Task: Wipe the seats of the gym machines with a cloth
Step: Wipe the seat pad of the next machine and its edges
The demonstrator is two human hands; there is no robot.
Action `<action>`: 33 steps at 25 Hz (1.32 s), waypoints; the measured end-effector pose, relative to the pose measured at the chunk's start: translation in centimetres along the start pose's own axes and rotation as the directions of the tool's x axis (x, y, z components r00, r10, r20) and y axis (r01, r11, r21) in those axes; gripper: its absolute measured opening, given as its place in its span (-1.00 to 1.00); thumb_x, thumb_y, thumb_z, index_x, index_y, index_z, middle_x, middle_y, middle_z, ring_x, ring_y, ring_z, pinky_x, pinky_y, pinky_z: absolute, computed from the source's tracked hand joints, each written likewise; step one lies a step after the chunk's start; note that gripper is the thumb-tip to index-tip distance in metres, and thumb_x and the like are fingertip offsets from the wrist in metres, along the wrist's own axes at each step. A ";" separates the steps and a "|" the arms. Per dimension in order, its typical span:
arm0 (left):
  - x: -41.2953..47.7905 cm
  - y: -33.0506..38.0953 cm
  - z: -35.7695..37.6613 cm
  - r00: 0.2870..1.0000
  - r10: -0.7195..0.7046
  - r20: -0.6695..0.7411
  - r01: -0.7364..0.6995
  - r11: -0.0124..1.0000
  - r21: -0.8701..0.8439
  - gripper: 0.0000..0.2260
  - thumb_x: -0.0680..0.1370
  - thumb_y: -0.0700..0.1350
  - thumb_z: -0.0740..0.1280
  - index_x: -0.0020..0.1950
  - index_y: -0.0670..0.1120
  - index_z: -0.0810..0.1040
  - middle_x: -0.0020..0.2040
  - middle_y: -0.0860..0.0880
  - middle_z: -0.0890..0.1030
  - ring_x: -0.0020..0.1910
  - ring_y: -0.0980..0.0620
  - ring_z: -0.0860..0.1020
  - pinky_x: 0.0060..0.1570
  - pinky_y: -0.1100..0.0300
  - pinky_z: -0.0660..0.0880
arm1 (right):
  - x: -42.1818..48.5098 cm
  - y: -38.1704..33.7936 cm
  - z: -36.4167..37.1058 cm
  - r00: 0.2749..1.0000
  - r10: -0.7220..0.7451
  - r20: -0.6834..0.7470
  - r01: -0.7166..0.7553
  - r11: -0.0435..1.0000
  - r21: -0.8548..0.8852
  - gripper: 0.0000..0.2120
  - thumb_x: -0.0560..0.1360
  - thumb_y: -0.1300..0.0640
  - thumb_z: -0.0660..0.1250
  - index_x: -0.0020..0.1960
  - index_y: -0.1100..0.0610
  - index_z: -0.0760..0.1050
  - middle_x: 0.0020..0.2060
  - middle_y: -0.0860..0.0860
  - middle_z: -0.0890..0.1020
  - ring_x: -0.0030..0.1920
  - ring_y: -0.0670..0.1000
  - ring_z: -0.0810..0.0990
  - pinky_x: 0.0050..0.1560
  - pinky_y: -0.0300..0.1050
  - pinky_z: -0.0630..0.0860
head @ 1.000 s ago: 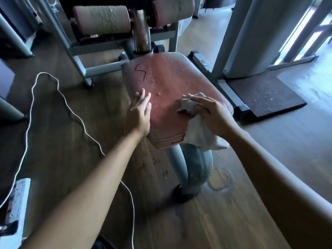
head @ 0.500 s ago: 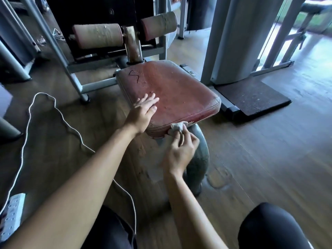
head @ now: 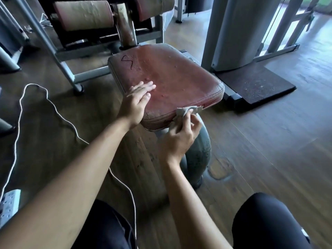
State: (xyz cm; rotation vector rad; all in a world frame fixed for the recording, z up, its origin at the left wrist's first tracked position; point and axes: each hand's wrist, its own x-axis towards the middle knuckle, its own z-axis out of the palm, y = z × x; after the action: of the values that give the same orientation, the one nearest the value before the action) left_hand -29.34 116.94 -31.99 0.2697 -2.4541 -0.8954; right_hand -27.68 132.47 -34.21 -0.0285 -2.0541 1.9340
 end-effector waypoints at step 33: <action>0.6 -1.4 0.3 0.994 0.097 -0.050 -0.098 0.995 -0.028 -0.61 0.62 -0.06 0.09 0.32 -0.09 0.59 0.38 -0.03 0.55 0.45 -0.07 0.39 0.49 -0.07 0.25 | -3.5 -0.5 0.4 0.984 -0.130 0.122 0.129 0.991 0.017 -0.57 0.58 0.27 0.21 0.44 0.18 0.47 0.19 -0.02 0.38 0.12 -0.04 0.43 0.20 -0.13 0.47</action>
State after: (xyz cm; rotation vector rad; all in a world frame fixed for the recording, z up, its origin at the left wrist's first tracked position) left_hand -30.01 115.82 -32.90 0.1577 -2.3849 -0.8729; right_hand -24.36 131.29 -34.49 0.2268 -2.0680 1.9083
